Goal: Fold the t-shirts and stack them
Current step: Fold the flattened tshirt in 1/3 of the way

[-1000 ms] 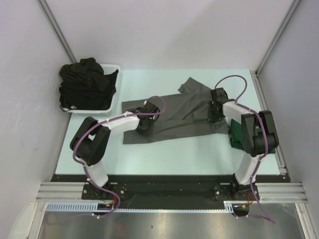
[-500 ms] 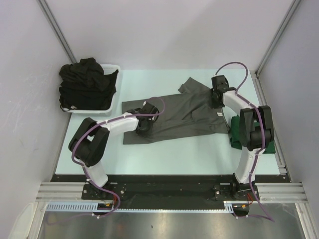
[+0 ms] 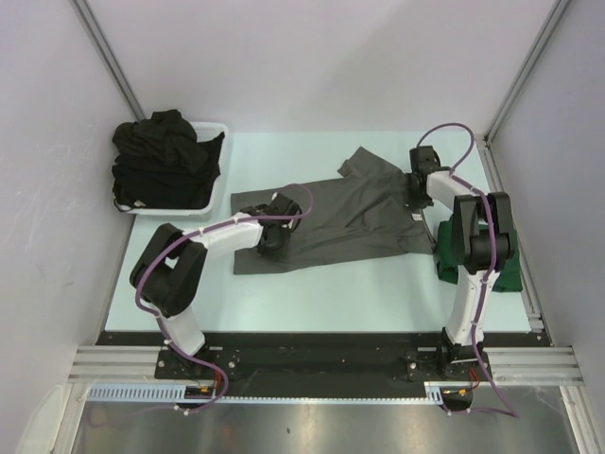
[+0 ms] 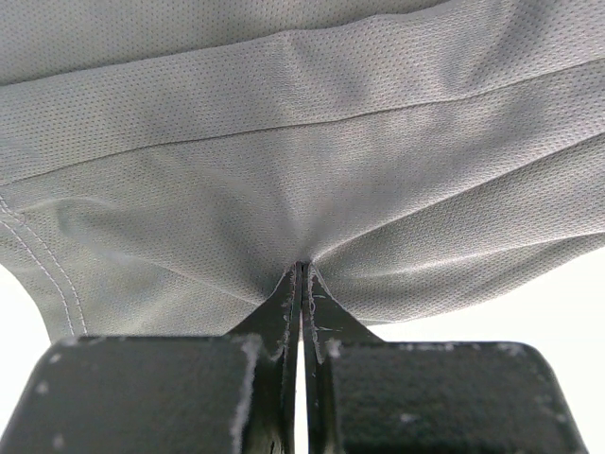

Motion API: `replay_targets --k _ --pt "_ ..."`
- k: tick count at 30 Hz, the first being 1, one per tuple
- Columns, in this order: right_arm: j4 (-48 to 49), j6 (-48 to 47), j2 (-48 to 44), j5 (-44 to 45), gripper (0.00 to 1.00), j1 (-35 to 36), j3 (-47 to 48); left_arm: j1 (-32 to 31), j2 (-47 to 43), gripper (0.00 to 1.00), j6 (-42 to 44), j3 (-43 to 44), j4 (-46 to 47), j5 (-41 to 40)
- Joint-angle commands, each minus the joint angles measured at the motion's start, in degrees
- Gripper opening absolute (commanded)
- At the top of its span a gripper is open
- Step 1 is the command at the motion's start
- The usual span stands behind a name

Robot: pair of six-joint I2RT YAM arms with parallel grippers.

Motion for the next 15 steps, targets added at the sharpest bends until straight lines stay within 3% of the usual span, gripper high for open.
replay_targets --k 1,15 --pt "-0.7 -1.5 2.4 0.3 0.00 -0.9 2.1 0.4 -1.3 0.00 0.8 2.6 -1.0 0.3" --pt "-1.9 0.3 -0.5 -1.8 0.00 -1.0 -6.8 0.4 0.6 0.00 0.8 5.4 -1.3 0.3"
